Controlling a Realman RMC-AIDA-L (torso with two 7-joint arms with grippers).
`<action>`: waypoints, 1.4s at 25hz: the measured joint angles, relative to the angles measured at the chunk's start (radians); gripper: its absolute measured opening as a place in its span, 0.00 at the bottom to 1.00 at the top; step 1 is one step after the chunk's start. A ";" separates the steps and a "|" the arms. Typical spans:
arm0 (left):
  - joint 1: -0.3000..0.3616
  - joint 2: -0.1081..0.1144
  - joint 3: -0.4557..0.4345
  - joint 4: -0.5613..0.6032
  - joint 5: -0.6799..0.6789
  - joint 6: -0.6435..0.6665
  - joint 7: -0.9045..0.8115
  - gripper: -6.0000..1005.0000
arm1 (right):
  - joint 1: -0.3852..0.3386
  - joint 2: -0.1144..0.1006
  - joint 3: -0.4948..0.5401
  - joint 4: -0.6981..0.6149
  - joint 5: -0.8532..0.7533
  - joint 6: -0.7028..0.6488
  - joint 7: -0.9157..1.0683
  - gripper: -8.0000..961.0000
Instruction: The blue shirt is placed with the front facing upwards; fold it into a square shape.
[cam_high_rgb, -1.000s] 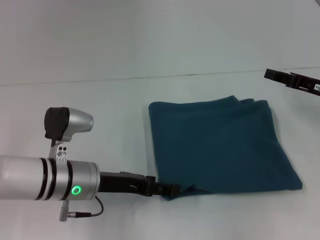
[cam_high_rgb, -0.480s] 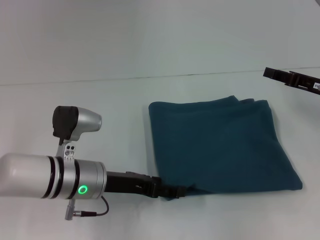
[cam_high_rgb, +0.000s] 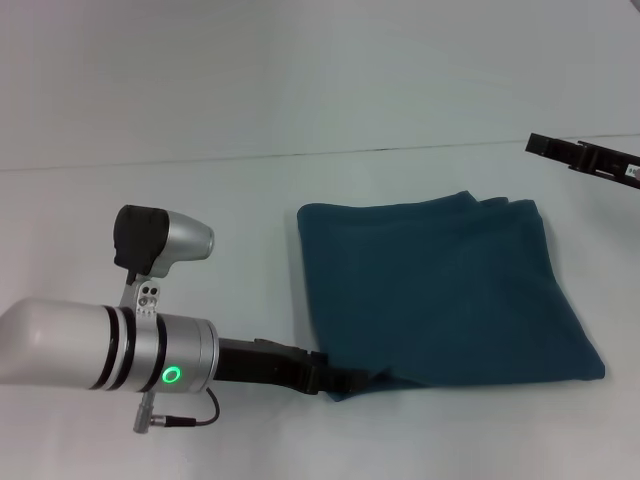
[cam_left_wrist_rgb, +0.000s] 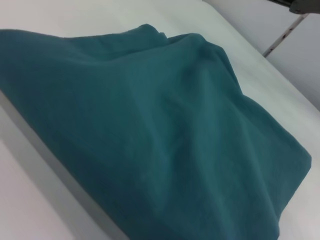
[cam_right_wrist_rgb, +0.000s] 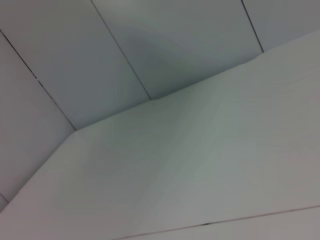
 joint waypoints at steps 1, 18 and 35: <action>0.000 0.000 0.003 0.001 0.001 -0.001 0.000 0.79 | 0.000 0.000 0.000 0.000 0.001 -0.001 0.000 0.52; 0.002 0.001 0.004 0.003 0.007 -0.017 0.001 0.20 | 0.001 0.003 -0.010 0.011 -0.005 0.001 -0.004 0.52; 0.026 0.025 -0.072 0.016 0.049 -0.009 0.007 0.03 | 0.018 -0.002 -0.014 0.054 -0.008 0.005 -0.009 0.52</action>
